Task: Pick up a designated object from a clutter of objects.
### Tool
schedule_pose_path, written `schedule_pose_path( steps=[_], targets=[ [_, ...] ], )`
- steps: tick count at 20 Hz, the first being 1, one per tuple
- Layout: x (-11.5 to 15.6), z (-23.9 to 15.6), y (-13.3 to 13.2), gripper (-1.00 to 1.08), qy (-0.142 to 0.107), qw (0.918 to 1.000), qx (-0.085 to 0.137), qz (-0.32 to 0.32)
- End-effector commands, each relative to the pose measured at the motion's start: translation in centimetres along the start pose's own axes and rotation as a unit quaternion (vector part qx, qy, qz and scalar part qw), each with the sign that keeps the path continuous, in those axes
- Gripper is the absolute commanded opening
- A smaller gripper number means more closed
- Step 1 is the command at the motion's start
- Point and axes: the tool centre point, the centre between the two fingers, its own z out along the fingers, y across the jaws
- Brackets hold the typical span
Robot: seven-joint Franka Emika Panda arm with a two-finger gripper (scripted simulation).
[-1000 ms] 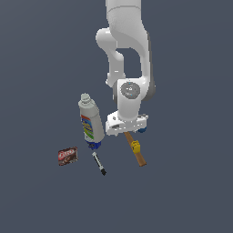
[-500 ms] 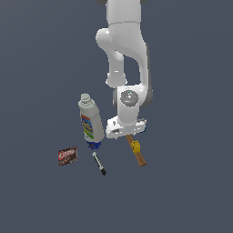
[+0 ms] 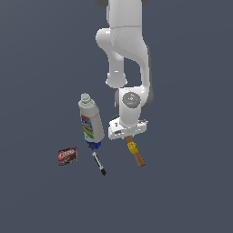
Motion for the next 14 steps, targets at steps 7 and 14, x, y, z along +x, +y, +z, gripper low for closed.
schedule_pose_path(
  steps=[7, 14],
  targets=[
    [0.1, 0.0, 0.1, -1.00, 0.001, 1.0000, 0.000, 0.001],
    [0.5, -1.8, -0.3, -1.00, 0.001, 1.0000, 0.000, 0.001]
  ],
)
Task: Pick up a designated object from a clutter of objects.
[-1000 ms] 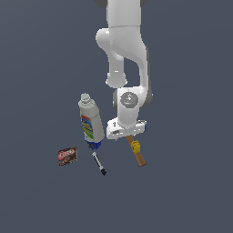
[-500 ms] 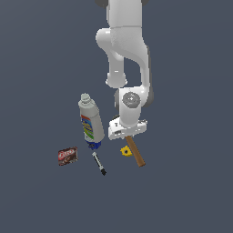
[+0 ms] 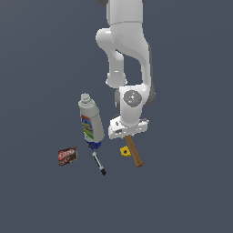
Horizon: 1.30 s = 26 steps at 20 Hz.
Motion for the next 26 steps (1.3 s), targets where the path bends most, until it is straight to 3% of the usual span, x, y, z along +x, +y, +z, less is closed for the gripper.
schedule_pose_path(
  steps=[1, 9, 26],
  targets=[
    [0.4, -1.2, -0.2, -1.00, 0.002, 1.0000, 0.000, 0.000],
    [1.9, -6.9, -1.3, -1.00, 0.002, 1.0000, -0.001, 0.001],
    [6.5, -23.8, -4.5, -1.00, 0.001, 1.0000, -0.002, 0.004]
  ],
)
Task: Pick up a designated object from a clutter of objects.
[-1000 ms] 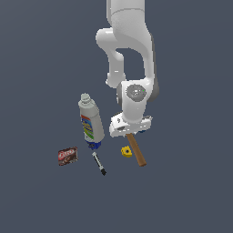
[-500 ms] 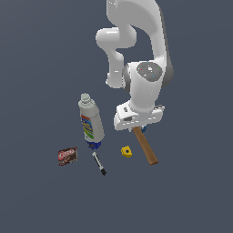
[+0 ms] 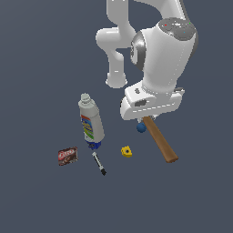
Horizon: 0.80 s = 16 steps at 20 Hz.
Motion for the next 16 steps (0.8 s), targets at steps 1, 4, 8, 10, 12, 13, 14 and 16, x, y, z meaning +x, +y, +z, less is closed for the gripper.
schedule_pose_path(
  steps=[1, 4, 8, 10, 12, 13, 14, 16],
  targets=[
    [0.7, -2.7, -0.5, -1.00, 0.001, 1.0000, 0.000, 0.000],
    [1.6, -5.6, -1.0, -1.00, 0.001, 1.0000, 0.000, 0.001],
    [2.7, -9.0, -1.6, -1.00, 0.001, 1.0000, -0.001, 0.002],
    [3.2, -10.4, -1.9, -1.00, 0.001, 1.0000, -0.001, 0.002],
    [3.6, -11.6, -2.1, -1.00, 0.001, 1.0000, -0.001, 0.003],
    [3.8, -12.1, -2.2, -1.00, 0.001, 1.0000, -0.001, 0.003],
    [4.0, -12.6, -2.3, -1.00, 0.001, 1.0000, -0.001, 0.003],
    [4.3, -13.4, -2.4, -1.00, 0.001, 1.0000, -0.001, 0.003]
  ],
)
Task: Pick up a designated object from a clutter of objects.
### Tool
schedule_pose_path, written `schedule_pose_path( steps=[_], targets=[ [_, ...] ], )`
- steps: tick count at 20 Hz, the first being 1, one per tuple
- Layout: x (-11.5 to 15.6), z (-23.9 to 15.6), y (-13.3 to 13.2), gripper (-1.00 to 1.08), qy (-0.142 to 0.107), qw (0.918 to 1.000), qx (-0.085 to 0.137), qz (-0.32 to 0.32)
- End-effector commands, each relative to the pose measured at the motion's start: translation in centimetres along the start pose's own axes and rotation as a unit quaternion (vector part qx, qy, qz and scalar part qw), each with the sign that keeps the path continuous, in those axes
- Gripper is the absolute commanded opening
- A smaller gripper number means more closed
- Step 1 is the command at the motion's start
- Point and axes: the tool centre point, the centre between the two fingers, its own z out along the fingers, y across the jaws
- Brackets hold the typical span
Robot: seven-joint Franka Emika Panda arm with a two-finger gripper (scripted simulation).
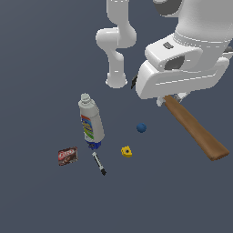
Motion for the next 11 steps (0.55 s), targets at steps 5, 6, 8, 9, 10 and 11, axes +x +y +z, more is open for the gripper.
schedule_pose_path(
  steps=[5, 6, 8, 9, 10, 11],
  targets=[
    [0.8, -2.2, -0.4, -1.00, 0.001, 1.0000, 0.000, 0.001],
    [0.8, -2.3, -0.4, -1.00, 0.001, 1.0000, 0.000, 0.001],
    [0.9, -2.6, -0.4, -1.00, 0.001, 1.0000, 0.000, 0.001],
    [1.0, -2.6, -0.4, -1.00, 0.001, 1.0000, 0.000, 0.001],
    [1.0, -2.7, -0.5, -1.00, 0.001, 1.0000, 0.000, 0.001],
    [1.0, -2.7, -0.5, -1.00, 0.001, 1.0000, 0.000, 0.001]
  ],
)
